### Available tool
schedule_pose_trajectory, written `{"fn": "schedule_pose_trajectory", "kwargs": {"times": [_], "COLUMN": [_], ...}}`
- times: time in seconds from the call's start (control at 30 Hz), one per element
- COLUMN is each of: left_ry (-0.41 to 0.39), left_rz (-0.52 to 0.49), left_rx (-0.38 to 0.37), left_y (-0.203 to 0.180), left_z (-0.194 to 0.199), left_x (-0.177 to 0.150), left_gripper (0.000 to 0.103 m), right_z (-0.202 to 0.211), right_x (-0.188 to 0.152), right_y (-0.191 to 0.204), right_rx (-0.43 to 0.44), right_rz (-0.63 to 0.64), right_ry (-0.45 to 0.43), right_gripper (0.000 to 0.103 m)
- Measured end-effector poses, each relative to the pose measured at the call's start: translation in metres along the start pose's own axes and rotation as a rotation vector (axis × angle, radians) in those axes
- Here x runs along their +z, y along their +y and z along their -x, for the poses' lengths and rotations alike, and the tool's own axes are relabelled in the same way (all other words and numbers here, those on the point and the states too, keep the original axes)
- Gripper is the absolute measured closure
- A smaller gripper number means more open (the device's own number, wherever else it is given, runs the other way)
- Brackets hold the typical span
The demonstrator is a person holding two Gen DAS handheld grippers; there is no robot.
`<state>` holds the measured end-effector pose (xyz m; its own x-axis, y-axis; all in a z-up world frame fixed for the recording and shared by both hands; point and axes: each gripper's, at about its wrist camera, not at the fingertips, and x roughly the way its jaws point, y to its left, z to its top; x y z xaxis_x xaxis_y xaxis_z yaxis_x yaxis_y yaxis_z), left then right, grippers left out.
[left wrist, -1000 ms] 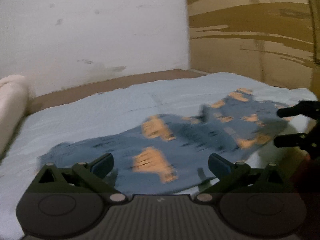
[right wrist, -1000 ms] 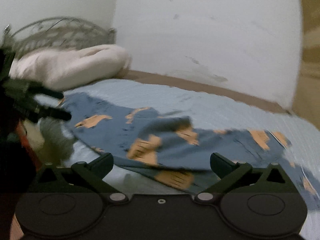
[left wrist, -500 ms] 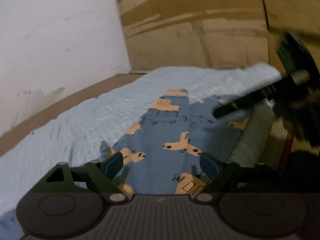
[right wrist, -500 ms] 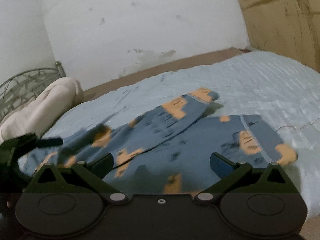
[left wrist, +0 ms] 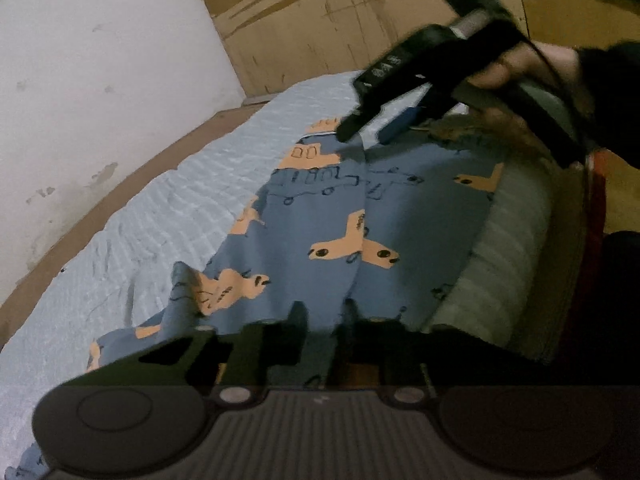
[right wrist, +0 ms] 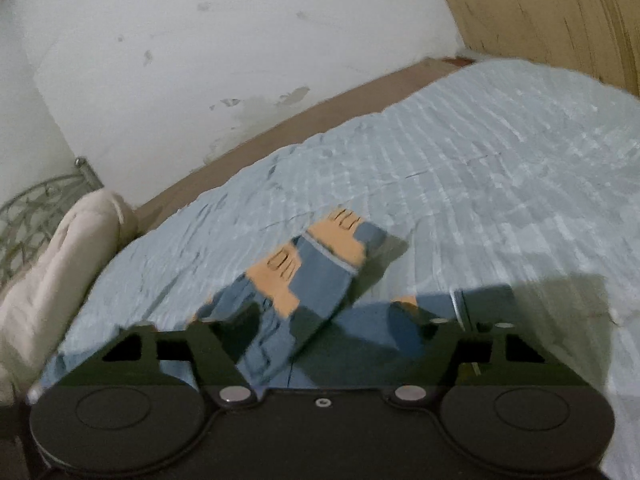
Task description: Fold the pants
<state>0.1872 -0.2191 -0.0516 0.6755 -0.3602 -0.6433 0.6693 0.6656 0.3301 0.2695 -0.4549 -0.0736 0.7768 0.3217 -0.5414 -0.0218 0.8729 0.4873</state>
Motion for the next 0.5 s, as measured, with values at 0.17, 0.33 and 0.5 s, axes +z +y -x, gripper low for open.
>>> {"fn": "schedule_pose_trajectory", "kwargs": {"times": [0.17,0.33,0.5], "left_ry": [-0.003,-0.043,-0.11], "left_rz": [0.048,0.141,0.254], "left_rx": [0.006,0.035,0.099], "left_y": [0.006,0.024,0.052], "left_z": [0.002,0.012,0.027], "left_x": [0.0,0.005,0.017], "left_gripper": [0.103,0.103,0.103], "right_z": [-0.027,-0.042,-0.033], "right_x": [0.024,0.041,0.075], "right_y": [-0.015,-0.014,0.006], "right_rx": [0.009,0.026,0.083], "right_rz": [-0.131,-0.138,-0.105], "right_ry": [0.05,0.075,0.019], "right_gripper": [0.045,0.082,0.097]}}
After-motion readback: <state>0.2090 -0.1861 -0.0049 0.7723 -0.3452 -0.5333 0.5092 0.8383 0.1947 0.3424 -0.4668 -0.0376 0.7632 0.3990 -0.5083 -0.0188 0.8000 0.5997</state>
